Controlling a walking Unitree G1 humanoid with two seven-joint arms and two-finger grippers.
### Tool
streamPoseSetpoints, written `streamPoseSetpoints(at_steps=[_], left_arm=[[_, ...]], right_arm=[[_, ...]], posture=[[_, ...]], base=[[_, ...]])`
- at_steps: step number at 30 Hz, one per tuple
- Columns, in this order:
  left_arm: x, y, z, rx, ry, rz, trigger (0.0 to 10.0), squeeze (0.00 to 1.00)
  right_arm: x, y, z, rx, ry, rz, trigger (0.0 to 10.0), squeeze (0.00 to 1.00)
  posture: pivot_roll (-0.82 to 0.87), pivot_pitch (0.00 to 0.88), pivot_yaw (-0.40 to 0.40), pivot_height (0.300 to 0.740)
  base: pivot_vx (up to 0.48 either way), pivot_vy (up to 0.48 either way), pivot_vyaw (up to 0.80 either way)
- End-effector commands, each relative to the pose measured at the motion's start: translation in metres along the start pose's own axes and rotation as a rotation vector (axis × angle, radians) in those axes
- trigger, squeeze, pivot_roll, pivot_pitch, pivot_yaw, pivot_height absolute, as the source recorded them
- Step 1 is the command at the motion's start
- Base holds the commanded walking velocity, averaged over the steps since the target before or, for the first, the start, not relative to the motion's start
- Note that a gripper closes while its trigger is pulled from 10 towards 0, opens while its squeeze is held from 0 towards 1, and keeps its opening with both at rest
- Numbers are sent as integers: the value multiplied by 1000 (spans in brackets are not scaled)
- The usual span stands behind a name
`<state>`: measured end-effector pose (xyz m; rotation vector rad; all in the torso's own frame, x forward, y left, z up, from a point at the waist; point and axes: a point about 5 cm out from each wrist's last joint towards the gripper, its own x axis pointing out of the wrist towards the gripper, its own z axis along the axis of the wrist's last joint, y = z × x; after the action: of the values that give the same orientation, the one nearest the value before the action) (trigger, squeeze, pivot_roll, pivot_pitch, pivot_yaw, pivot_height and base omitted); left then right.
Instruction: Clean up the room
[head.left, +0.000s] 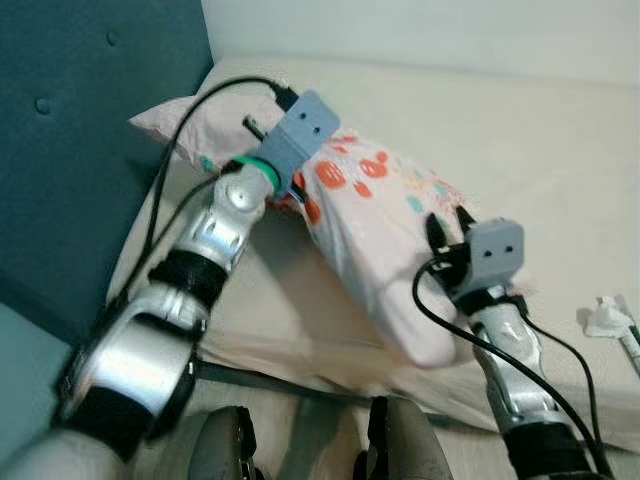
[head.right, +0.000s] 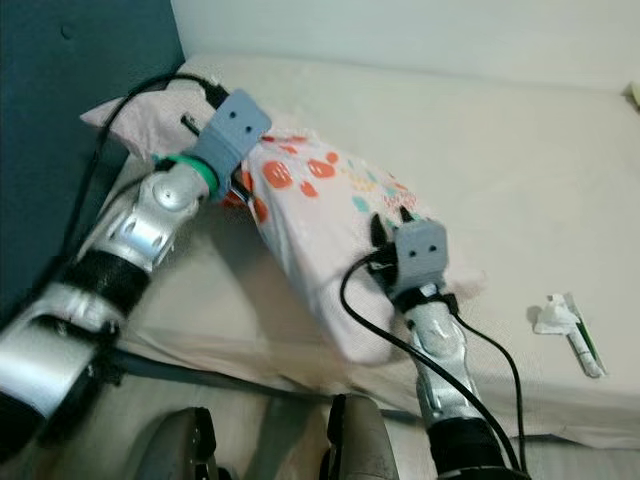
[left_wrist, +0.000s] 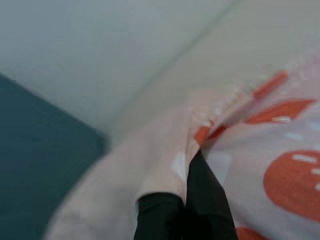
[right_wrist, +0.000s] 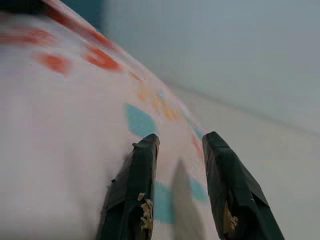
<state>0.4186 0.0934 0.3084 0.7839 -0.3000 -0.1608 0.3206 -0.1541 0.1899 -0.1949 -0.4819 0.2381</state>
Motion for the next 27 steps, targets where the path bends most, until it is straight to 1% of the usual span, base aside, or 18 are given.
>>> streamPoseSetpoints(at_steps=[1,3,4,7,9,10,11,12,13,14,15,17,19,20,21,25,26,27], left_arm=[[3,22,5,56,-14,100,0,0],[4,29,4,72,-3,126,0,0],[5,43,5,114,15,178,0,0],[5,50,6,138,17,202,0,0],[5,63,10,212,10,243,0,0],[6,68,13,268,4,253,0,0],[6,73,19,391,-12,267,0,0],[6,73,19,391,-12,267,0,0],[8,76,29,559,-51,280,0,0],[8,76,29,559,-51,280,0,0],[8,78,34,643,-73,288,0,0],[9,78,39,692,-88,291,0,0],[9,78,39,692,-88,291,0,0],[11,79,56,814,-146,318,0,0],[12,78,64,862,-166,322,0,0],[13,77,69,892,-177,324,0,0],[14,72,72,958,-195,318,0,0],[15,60,71,1032,-220,294,10000,0]], right_arm=[[1,8,9,88,-17,55,10000,0],[2,12,17,135,-42,83,10000,0],[4,19,39,285,-114,148,10000,0],[3,22,49,357,-149,183,10000,0],[-4,26,71,485,-223,292,10000,0],[-7,27,76,501,-231,329,10000,0],[-11,28,76,491,-220,362,10000,0],[-11,28,76,491,-220,362,10000,0],[-15,29,72,479,-193,371,10000,0],[-15,29,72,479,-193,371,10000,0],[-16,28,69,474,-179,364,10000,0],[-17,27,67,473,-171,354,10000,0],[-17,27,67,473,-171,354,10000,0],[-20,25,66,497,-148,344,10000,0],[-21,25,65,509,-134,342,10000,0],[-22,25,64,517,-124,340,10000,0],[-23,26,64,526,-112,340,10000,0],[-23,26,62,528,-101,336,10000,0]], posture=[[-19,107,99,610],[-19,107,99,610],[-19,109,100,610],[-19,109,100,610],[-19,109,100,610],[-18,112,100,610],[-21,114,101,610],[-21,114,101,610],[-23,114,100,610],[-23,114,100,610],[-23,114,100,610],[-23,114,100,610],[-23,114,100,610],[-25,112,103,610],[-25,112,103,610],[-25,112,103,610],[-28,114,104,610],[-28,114,104,610]], base=[[0,0,0],[0,0,0],[0,0,0],[0,0,0],[0,0,0],[0,0,0],[0,0,0],[0,0,0],[0,0,0],[0,0,0],[0,0,0],[0,0,0],[0,0,0],[0,0,0],[0,0,0],[0,0,0],[0,0,0],[0,0,0]])
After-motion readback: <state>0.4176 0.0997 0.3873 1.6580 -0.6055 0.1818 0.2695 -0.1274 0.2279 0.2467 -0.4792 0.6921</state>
